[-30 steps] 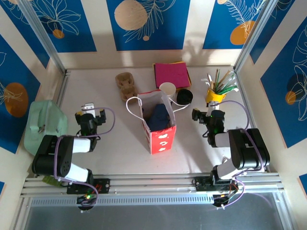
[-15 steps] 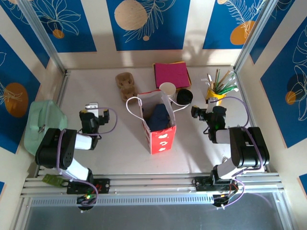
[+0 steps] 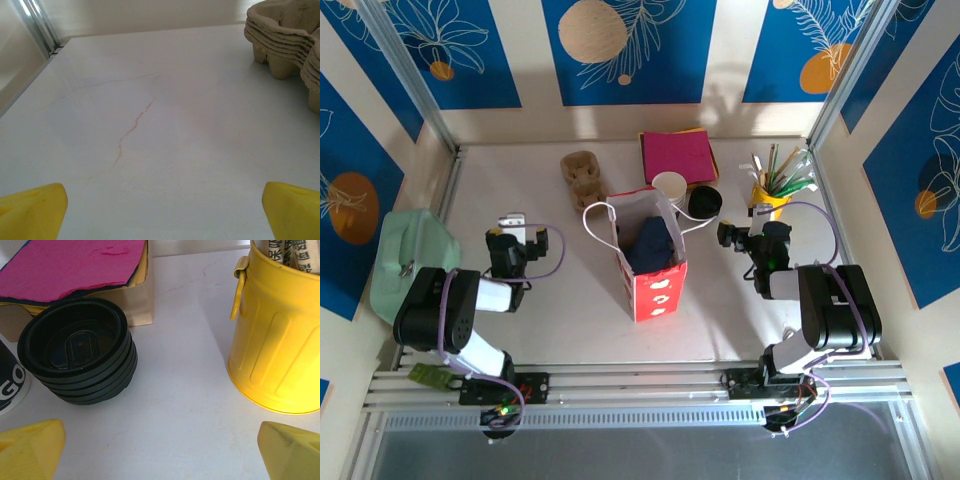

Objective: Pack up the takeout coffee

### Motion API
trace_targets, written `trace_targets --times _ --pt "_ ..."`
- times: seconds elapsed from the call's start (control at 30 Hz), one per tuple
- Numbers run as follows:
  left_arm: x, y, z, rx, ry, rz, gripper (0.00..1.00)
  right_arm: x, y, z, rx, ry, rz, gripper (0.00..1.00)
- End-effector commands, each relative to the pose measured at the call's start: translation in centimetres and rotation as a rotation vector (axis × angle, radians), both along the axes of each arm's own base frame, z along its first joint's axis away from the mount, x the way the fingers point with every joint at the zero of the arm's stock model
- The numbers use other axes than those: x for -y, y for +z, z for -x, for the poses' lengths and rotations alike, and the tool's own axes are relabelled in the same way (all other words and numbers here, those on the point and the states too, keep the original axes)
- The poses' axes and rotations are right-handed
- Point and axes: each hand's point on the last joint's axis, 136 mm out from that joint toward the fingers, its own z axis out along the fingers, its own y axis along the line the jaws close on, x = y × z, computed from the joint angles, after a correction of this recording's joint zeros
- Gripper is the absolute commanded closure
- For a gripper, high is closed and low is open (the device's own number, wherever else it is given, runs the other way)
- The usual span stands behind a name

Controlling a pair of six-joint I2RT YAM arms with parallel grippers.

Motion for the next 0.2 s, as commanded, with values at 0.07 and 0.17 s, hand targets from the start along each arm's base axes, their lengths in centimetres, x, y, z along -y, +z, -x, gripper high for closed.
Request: trace_targets --times 0.07,0.17 --pt "0.20 0.59 -0.45 0.023 -0.017 0.003 0.00 -0.30 0.79 -0.54 0.019 0.015 -0.006 0.01" --pt "0.17 0.58 -0.45 0.022 -0.016 0.003 0.01 -0.30 0.78 -0.46 0.021 0.015 -0.007 0.01"
